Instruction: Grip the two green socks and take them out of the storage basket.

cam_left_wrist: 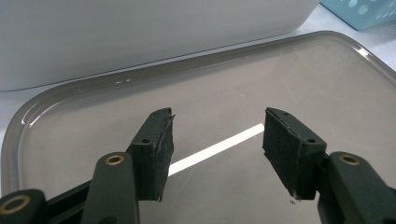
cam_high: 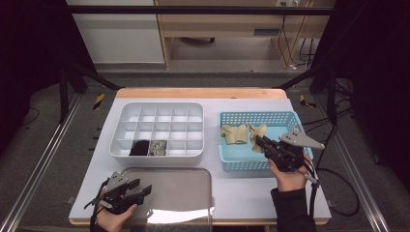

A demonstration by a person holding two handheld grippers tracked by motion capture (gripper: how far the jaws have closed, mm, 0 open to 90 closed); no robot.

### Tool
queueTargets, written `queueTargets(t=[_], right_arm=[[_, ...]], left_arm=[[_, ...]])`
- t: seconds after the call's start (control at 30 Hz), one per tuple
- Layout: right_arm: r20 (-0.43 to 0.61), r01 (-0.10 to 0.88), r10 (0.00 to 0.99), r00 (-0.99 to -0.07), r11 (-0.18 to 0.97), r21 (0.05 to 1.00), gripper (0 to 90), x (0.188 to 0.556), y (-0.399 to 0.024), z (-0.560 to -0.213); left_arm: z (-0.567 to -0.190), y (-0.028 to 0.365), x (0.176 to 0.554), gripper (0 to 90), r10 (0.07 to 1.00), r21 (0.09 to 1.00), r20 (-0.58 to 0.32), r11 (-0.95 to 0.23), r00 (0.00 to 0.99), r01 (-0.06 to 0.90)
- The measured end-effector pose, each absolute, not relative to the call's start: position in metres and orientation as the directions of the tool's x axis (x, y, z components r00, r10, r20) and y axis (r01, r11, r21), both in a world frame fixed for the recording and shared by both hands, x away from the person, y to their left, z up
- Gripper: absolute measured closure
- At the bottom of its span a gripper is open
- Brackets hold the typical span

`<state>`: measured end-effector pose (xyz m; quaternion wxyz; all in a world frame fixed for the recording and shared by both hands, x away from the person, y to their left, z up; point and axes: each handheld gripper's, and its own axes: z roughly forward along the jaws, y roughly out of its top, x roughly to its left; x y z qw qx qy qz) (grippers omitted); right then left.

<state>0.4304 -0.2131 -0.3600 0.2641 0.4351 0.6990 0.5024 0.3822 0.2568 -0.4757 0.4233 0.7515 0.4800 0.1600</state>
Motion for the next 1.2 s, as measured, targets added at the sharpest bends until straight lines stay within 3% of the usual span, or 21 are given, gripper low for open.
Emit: queueTargets(t=[0.47,1.2], right_arm=[[0.101,0.404,0.829,-0.550,0.158,0.901,84.5,0.378,-0.197,-0.398],[0.164,0.547,0.794,-0.585,0.237,0.803,84.5,0.370,-0.171,-0.467]], left_arm=[[-0.475,0.257,0.381,42.0,0.860,0.792,-0.163,-0.179,0.484,0.584],[-0.474,0.257,0.380,42.0,0.858,0.795,-0.164,-0.177,0.487,0.580]])
